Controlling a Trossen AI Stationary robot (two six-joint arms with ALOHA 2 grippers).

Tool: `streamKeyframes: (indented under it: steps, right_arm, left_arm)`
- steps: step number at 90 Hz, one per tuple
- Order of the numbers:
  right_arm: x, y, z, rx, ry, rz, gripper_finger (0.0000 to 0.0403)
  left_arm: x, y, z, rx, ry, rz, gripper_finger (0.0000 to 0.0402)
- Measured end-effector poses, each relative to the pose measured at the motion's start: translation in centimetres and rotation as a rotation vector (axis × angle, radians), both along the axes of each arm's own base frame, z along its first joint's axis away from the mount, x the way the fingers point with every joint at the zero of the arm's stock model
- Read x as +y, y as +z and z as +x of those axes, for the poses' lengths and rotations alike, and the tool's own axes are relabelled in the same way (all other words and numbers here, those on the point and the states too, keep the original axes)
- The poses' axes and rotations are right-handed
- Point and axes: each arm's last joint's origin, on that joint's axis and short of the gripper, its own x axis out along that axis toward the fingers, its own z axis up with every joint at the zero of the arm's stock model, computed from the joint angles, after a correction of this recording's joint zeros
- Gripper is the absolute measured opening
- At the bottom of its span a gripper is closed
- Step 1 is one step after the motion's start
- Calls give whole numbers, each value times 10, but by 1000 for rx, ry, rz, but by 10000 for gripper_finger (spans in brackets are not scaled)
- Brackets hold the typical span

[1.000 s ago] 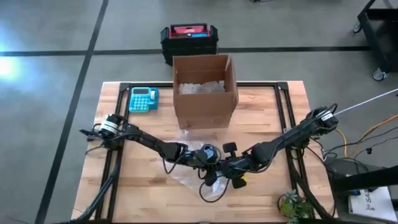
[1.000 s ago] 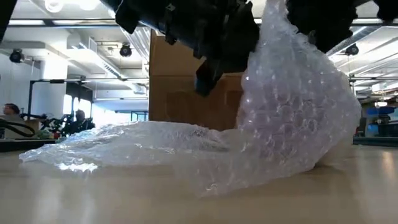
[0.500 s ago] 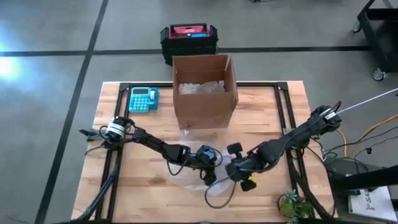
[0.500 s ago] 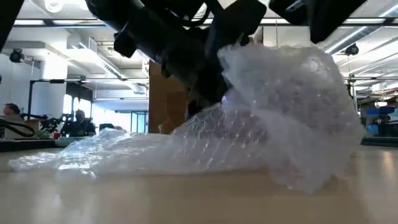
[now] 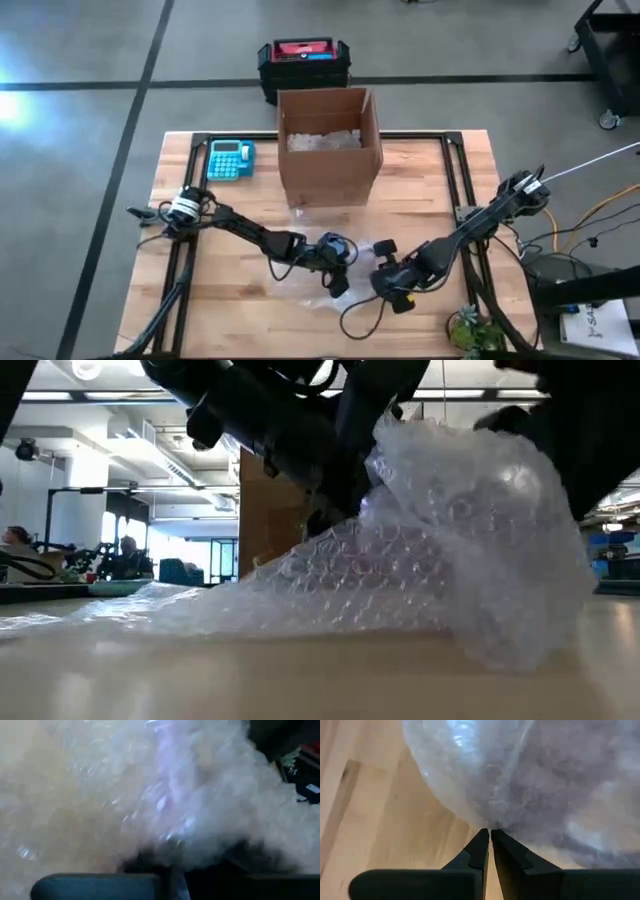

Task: Wrap mug
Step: Wrap the purple mug with bubble wrap

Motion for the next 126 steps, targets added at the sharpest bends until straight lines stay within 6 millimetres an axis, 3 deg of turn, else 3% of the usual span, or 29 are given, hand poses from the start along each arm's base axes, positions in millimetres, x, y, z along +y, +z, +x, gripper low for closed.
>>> streamKeyframes:
  steps: [24,48,70,84,93,126]
  right_arm:
    - [-6,-26,-4,-160,-25,-2,13]
    - [-15,-35,-9,-134,-69,-3,13]
    - [-9,2,-13,-8,-29,113,14]
    - [-5,32,-10,-101,37,135,14]
    - [-3,39,-6,-184,73,162,14]
    - [-10,-23,-7,-139,-4,-76,13]
  left_arm:
    - [0,9,2,-59,6,-20,24]
    - [0,12,3,-80,16,-31,24]
    - [-1,13,3,-85,2,-40,24]
    - [-1,12,3,-84,2,-39,24]
    - [-1,12,3,-83,3,-38,24]
    - [0,20,1,-93,12,-44,24]
